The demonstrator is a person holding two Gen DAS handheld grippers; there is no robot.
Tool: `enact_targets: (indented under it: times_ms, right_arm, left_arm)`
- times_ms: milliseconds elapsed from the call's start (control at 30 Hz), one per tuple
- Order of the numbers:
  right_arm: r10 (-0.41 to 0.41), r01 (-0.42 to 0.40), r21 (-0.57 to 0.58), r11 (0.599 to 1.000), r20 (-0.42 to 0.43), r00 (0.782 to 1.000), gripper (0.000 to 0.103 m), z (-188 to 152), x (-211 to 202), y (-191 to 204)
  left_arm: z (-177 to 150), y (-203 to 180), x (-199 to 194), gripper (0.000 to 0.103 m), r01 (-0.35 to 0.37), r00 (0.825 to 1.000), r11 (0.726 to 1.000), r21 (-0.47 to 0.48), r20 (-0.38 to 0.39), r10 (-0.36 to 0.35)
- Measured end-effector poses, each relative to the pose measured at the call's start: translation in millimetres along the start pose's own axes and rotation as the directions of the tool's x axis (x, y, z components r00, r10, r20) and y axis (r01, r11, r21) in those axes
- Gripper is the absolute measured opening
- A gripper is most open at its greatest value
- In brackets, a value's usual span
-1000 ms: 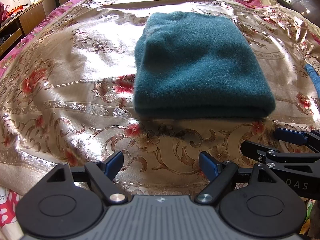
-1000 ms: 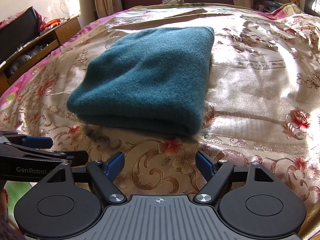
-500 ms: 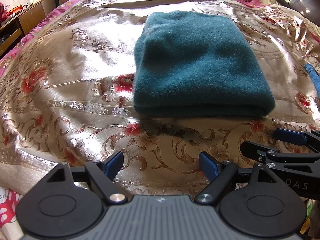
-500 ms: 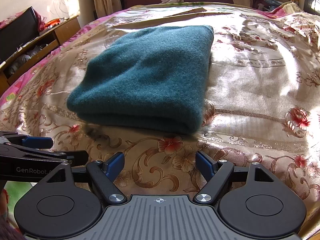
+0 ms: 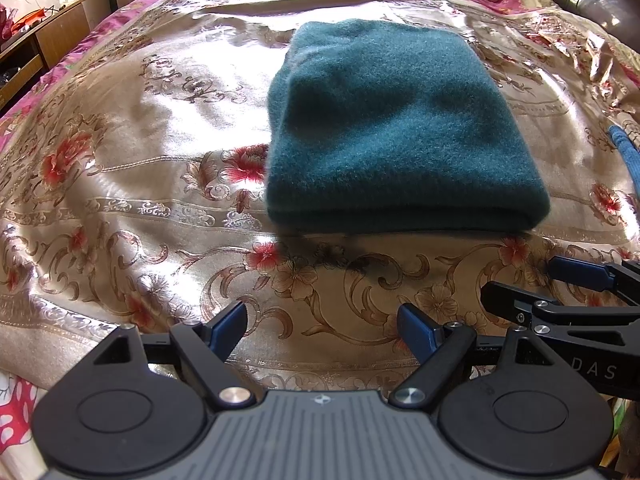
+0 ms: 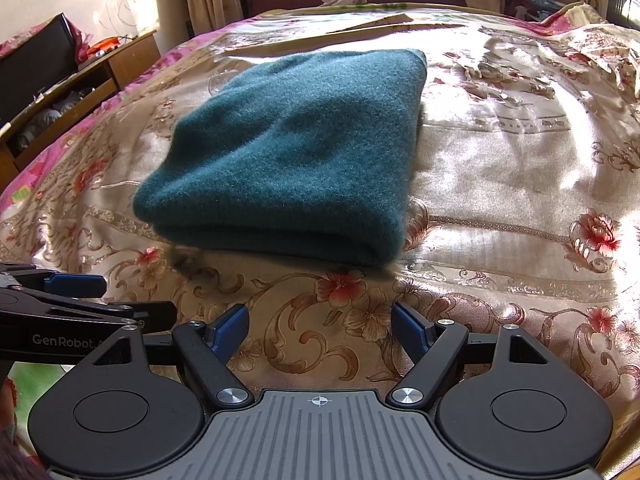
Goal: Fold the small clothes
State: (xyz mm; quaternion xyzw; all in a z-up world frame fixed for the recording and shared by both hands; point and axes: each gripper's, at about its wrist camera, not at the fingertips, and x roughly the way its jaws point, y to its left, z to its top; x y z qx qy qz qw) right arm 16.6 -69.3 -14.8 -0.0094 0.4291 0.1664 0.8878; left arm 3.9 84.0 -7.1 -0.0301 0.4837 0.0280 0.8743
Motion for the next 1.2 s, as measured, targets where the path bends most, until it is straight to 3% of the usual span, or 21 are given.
enact_targets:
  times_ms: [1200]
  right_arm:
    - [-0.006, 0.006, -0.003, 1.000, -0.005, 1.000, 0.080, -0.8, 0.7, 0.0]
  left_arm:
    - [-1.6, 0.6, 2.6, 0.086, 0.000, 1.000, 1.000, 0.000, -0.009, 0.000]
